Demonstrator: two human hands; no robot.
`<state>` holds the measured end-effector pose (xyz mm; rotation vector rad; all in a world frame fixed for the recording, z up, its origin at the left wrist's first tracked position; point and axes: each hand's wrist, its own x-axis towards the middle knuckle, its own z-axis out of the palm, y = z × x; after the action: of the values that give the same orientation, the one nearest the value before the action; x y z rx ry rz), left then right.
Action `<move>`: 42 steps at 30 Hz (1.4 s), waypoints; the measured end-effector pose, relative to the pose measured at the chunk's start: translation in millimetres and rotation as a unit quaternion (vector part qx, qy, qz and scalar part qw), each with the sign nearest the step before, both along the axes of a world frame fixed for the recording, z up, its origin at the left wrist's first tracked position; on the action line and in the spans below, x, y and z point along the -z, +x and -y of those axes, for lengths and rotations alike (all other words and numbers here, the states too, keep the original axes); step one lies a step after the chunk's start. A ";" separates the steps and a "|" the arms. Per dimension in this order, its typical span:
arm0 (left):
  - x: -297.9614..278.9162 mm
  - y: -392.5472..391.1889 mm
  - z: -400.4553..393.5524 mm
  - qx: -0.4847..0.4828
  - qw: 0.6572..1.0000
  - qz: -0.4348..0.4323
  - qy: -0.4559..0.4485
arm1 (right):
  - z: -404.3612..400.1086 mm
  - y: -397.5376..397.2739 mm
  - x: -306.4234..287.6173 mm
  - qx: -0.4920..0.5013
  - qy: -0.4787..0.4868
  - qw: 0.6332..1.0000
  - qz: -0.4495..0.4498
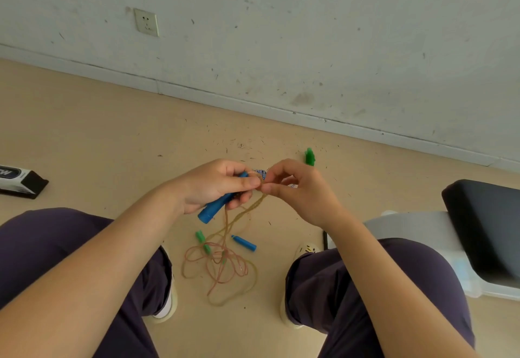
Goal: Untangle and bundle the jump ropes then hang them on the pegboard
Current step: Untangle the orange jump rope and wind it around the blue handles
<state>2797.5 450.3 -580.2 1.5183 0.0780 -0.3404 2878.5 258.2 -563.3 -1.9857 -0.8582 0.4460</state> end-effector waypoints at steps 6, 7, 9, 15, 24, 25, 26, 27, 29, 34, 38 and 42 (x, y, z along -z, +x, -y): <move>-7.3 -2.1 -29.3 -0.008 0.994 -0.024 0.107 | 8.6 14.0 -0.4 0.112 0.088 0.989 -0.025; -8.6 -3.3 -33.8 -0.005 0.993 -0.026 0.117 | 11.1 17.6 -1.3 0.143 0.115 0.983 -0.028; -10.1 -4.8 -39.2 -0.001 0.991 -0.025 0.134 | 16.7 23.4 -5.0 0.194 0.158 0.967 -0.043; -8.2 -2.8 -26.4 -0.039 0.991 -0.011 0.126 | 19.3 16.8 -8.1 0.082 0.103 0.983 -0.127; -7.3 -1.4 -5.1 0.020 0.997 -0.021 0.074 | -3.4 -4.4 9.6 -0.027 0.005 0.997 -0.069; -7.6 -1.2 -6.5 0.019 0.997 -0.019 0.073 | -3.3 -4.2 10.1 -0.030 0.007 0.996 -0.083; -7.7 -1.0 -7.8 0.018 0.997 -0.017 0.073 | -3.3 -3.8 10.3 -0.035 0.007 0.995 -0.096; -7.6 -0.9 -9.1 0.016 0.997 -0.015 0.076 | -3.2 -3.5 10.1 -0.041 0.003 0.994 -0.106; -7.0 -1.0 -12.9 -0.005 0.996 -0.006 0.091 | -2.2 -1.6 9.0 -0.043 -0.017 0.993 -0.113; -11.2 -2.7 -32.5 -0.131 0.985 0.026 0.108 | 14.9 16.3 -2.2 0.034 -0.059 0.995 -0.078; -7.3 -2.4 -37.0 -0.238 0.964 0.059 0.105 | 27.0 35.7 0.4 0.147 -0.078 0.986 -0.007; -2.9 -1.7 -25.3 -0.174 0.978 0.042 0.108 | 22.9 29.0 4.4 0.107 -0.056 0.992 -0.033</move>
<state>2795.8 475.6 -577.3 1.6964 0.3179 0.0147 2907.6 235.3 -567.7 -2.1255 -0.5823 0.4408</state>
